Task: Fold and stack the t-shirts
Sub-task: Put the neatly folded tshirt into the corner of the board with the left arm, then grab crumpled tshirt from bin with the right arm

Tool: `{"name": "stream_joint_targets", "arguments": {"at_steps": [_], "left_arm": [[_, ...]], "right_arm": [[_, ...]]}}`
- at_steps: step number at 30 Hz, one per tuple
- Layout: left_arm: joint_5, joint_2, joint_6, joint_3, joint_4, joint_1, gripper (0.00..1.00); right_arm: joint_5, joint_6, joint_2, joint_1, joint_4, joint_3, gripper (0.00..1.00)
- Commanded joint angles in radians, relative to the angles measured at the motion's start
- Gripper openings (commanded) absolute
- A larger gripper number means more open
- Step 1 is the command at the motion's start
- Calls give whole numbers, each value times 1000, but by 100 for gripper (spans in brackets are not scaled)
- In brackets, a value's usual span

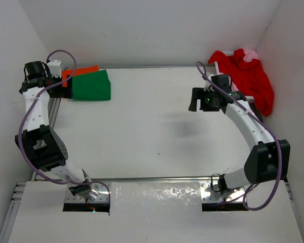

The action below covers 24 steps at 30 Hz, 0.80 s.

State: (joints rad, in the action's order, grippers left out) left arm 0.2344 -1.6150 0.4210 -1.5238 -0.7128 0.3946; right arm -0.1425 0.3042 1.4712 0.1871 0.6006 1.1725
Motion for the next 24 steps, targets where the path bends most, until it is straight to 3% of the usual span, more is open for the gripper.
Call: {"name": "stream_joint_targets", "arguments": {"at_steps": [1,13,17,20,21,22,23,24], "left_arm": [[-7,76,2,7,-27,1,100],[-15,61,-25,2,-20,1,100],[25,30,-47,-13,-13,0,100],[45,24,-56,2,7,-11,100],[36,26,-54,20,16,-19,100],[25,29,-44,31,32,-37,100],[-7,30,-36,51,38,-46,100],[-23,32,-24,60,42,-56,100]], "right_arm": [[-25,-20,-57,-58,-45,16,82],[-34,-17,-78,-181,-44,124,85],[-40,16,-39,-303,-61,192,81],[-40,68,56,-368,-76,286,54],[-17,79,84,-379,-91,309,31],[1,87,148,-388,-97,358,21],[64,101,182,-403,-110,383,14],[104,104,219,-408,-111,416,16]]}}
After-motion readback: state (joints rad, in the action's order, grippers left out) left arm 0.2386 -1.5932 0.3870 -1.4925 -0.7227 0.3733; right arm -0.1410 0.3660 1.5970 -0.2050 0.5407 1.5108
